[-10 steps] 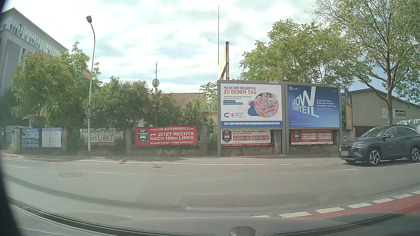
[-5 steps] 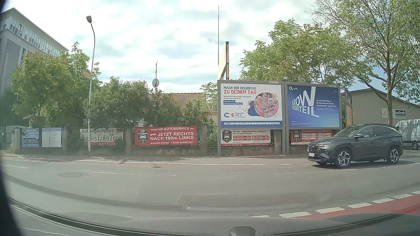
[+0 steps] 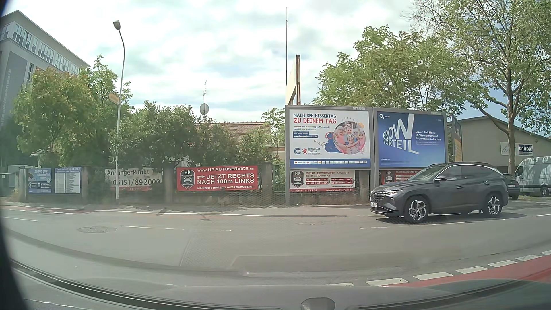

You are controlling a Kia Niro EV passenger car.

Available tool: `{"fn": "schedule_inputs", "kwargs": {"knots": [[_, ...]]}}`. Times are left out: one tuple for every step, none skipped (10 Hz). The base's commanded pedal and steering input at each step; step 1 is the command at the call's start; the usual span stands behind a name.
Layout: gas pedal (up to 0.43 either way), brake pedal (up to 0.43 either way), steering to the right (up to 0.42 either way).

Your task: Follow the waypoints while adhering to traffic rules and regulations

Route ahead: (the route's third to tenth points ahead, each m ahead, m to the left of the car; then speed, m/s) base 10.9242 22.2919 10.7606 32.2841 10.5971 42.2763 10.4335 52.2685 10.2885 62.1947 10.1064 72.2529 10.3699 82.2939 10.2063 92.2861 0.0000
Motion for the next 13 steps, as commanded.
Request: {"fn": "schedule_inputs", "kwargs": {"knots": [[0.000,0.171,-0.213],[0.000,0.171,-0.213],[0.000,0.177,-0.213],[0.000,0.171,-0.213],[0.000,0.171,-0.213],[0.000,0.177,-0.213],[0.000,0.177,-0.213],[0.000,0.177,-0.213],[0.000,0.171,-0.213],[0.000,0.177,-0.213],[0.000,0.171,-0.213],[0.000,0.171,-0.213],[0.000,0.177,-0.213]]}}
